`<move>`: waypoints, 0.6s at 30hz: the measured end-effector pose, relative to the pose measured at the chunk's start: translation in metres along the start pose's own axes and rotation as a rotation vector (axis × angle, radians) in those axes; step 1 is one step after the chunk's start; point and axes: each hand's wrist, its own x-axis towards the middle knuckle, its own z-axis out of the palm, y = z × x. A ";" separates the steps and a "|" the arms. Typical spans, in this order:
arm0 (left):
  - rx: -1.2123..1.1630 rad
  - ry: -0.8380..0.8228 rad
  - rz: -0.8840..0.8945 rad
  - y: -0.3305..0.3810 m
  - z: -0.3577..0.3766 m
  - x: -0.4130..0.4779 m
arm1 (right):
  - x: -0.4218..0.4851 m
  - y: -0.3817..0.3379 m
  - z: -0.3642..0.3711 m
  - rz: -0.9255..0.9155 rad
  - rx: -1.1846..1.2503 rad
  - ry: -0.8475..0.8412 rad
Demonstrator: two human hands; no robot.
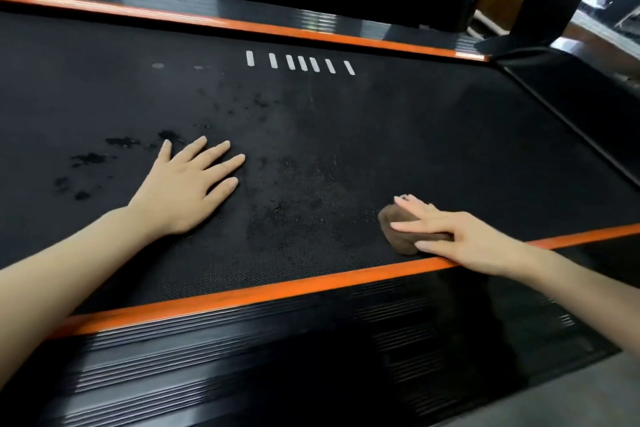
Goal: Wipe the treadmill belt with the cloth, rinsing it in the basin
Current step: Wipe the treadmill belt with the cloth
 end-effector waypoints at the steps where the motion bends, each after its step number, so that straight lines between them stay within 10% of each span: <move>1: 0.000 -0.005 0.001 0.001 0.001 0.000 | 0.007 -0.010 0.010 -0.047 -0.004 -0.001; 9: -0.045 -0.003 0.038 -0.007 0.001 -0.001 | 0.085 -0.086 0.075 -0.420 -0.083 -0.237; 18: -0.019 -0.019 0.016 -0.003 0.004 0.001 | 0.011 -0.001 -0.003 -0.055 0.037 -0.070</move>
